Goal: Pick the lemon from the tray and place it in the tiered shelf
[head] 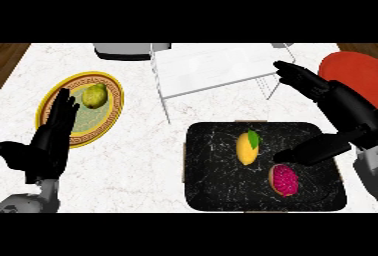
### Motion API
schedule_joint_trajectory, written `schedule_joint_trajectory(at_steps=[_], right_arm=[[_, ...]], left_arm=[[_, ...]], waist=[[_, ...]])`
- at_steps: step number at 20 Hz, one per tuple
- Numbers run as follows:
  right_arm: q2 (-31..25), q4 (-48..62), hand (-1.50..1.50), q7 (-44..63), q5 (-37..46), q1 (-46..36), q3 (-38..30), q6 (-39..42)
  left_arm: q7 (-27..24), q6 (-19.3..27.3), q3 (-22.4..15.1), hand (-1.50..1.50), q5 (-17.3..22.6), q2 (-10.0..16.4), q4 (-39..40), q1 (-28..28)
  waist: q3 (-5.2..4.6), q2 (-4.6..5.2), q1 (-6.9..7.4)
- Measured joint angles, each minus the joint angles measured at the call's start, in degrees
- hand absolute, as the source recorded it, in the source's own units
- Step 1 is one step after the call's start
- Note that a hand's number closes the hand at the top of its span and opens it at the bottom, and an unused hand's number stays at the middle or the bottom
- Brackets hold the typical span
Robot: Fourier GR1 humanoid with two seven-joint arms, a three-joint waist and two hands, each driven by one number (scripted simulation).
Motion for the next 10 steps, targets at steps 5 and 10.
schedule_joint_trajectory(at_steps=[5, 10], right_arm=[[-6.6, -5.1, -1.50, 12.2, 7.7, -6.2, 6.8, 4.1], [-5.9, -6.7, -1.50, 26.8, 15.2, -13.5, 15.2, 6.6]], left_arm=[[1.0, 0.3, -0.2, 0.00, -0.5, -0.2, -0.2, -0.9], [1.7, 0.1, -0.8, 0.00, -1.3, -0.4, -1.1, -1.2]], waist=[[-0.13, 0.01, 0.49], [-0.12, 0.18, 1.27]])
